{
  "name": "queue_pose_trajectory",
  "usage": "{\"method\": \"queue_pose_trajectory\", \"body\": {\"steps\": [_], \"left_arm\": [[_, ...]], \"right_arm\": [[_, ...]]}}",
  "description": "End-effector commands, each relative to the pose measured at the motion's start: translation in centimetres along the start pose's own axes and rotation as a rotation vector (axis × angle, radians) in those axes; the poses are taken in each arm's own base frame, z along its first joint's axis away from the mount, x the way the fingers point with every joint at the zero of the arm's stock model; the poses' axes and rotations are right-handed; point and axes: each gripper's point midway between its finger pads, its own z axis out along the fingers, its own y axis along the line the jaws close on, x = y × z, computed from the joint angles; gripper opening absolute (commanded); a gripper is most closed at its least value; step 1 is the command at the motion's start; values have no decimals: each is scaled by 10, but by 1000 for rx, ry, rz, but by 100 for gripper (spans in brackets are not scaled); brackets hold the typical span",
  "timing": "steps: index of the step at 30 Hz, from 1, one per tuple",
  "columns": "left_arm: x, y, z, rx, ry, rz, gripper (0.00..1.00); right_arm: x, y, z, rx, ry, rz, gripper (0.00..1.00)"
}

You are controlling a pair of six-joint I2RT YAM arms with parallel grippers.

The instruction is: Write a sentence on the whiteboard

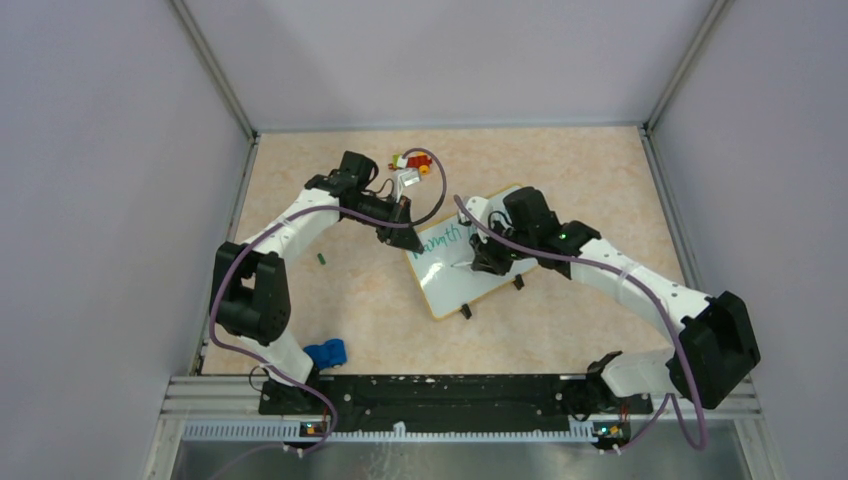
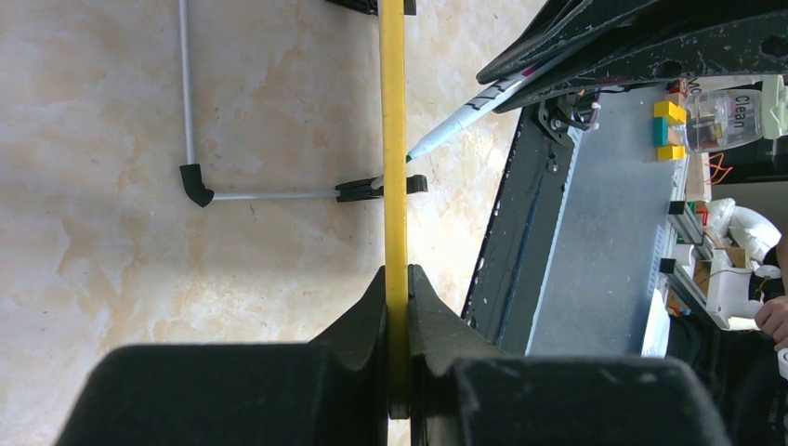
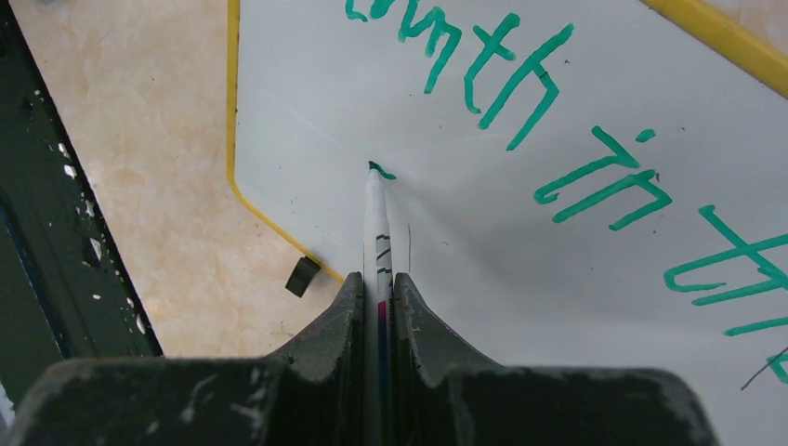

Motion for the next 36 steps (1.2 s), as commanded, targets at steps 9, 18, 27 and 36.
{"method": "queue_pose_trajectory", "body": {"steps": [9,18,27,36], "left_arm": [[-1,-3,1,20,2,32,0],[-1,-4,0,19,2,34,0],[-1,-5,-1,15,3,41,0],[-1,-4,-1,15,4,38,0]], "right_arm": [[-18,2,10,7,-27,-69,0],[-8,-2,4,44,-3,-91,0],[-1,-6,0,64,15,-100,0],[0,-19,-10,98,10,-86,0]]}}
